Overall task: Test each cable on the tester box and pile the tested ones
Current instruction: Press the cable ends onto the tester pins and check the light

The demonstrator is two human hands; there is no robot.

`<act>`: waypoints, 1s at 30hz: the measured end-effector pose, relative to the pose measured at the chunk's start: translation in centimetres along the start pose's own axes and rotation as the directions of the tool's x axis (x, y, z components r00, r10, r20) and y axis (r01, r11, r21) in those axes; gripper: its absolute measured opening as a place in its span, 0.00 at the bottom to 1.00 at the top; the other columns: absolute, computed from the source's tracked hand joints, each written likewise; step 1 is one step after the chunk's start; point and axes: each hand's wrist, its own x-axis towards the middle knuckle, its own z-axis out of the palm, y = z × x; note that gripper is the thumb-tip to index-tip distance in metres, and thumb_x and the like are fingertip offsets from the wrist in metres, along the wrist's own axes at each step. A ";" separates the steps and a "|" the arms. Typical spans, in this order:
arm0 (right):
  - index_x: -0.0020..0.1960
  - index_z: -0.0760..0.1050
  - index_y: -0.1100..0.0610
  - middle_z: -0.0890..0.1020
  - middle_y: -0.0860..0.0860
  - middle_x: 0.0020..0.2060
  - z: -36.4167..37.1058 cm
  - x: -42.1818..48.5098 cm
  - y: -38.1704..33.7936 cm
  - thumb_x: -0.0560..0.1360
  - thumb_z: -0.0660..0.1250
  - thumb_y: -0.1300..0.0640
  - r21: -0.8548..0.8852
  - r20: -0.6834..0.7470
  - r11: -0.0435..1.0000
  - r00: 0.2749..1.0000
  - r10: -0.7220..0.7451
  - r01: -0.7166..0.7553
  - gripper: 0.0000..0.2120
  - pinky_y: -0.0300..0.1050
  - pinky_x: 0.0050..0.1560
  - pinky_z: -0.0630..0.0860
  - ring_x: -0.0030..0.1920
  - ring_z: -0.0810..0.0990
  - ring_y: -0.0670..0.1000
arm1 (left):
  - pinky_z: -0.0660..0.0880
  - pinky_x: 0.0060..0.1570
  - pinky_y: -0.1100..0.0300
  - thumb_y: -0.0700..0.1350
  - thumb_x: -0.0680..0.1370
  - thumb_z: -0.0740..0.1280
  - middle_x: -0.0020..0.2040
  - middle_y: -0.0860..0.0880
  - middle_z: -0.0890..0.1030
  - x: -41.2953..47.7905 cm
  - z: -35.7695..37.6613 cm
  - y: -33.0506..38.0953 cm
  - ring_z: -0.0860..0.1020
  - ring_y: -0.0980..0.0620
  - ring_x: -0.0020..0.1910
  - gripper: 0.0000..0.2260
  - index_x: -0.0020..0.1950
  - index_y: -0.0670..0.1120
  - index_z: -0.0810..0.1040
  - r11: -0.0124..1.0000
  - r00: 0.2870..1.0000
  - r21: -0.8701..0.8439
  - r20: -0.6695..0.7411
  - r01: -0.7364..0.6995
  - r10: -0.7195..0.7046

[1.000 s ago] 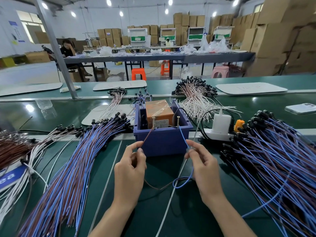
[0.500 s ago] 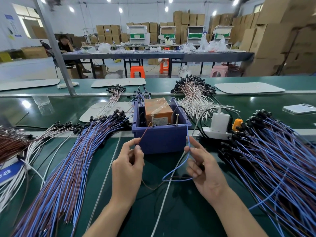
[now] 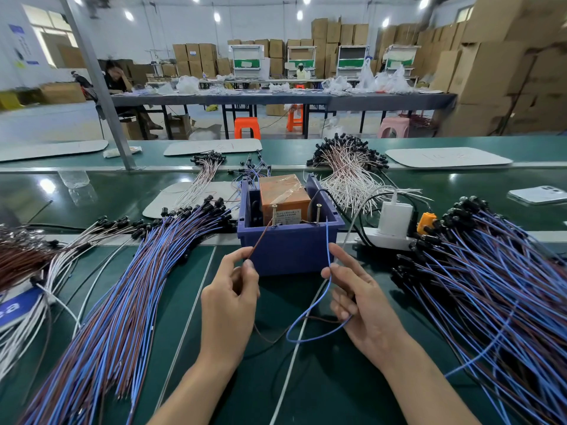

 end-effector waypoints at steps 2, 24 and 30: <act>0.55 0.86 0.51 0.83 0.54 0.39 0.1 0.0 0.0 0.75 0.67 0.61 -0.006 0.010 1.000 1.000 -0.002 0.002 0.14 0.34 0.19 0.66 0.18 0.61 0.42 | 0.65 0.24 0.65 0.50 0.82 0.62 0.30 0.49 0.76 0.0 0.0 0.0 0.67 0.58 0.25 0.08 0.56 0.62 0.77 1.000 1.000 -0.003 0.003 0.001 -0.001; 0.57 0.85 0.54 0.82 0.54 0.40 0.4 -0.4 0.0 0.72 0.68 0.61 -0.011 0.042 1.000 0.999 0.007 -0.007 0.15 0.34 0.21 0.66 0.19 0.62 0.42 | 0.67 0.25 0.66 0.48 0.82 0.62 0.31 0.50 0.77 0.0 -0.1 0.1 0.69 0.59 0.25 0.11 0.55 0.65 0.76 1.000 1.000 -0.004 0.019 -0.003 0.003; 0.57 0.85 0.53 0.82 0.54 0.40 0.6 -0.5 -0.1 0.71 0.68 0.60 -0.025 0.034 1.000 0.999 -0.005 0.006 0.16 0.34 0.21 0.65 0.19 0.62 0.42 | 0.67 0.26 0.65 0.47 0.82 0.62 0.30 0.49 0.76 0.0 -0.1 0.2 0.68 0.59 0.26 0.09 0.56 0.62 0.76 1.000 1.000 -0.008 0.021 0.003 -0.002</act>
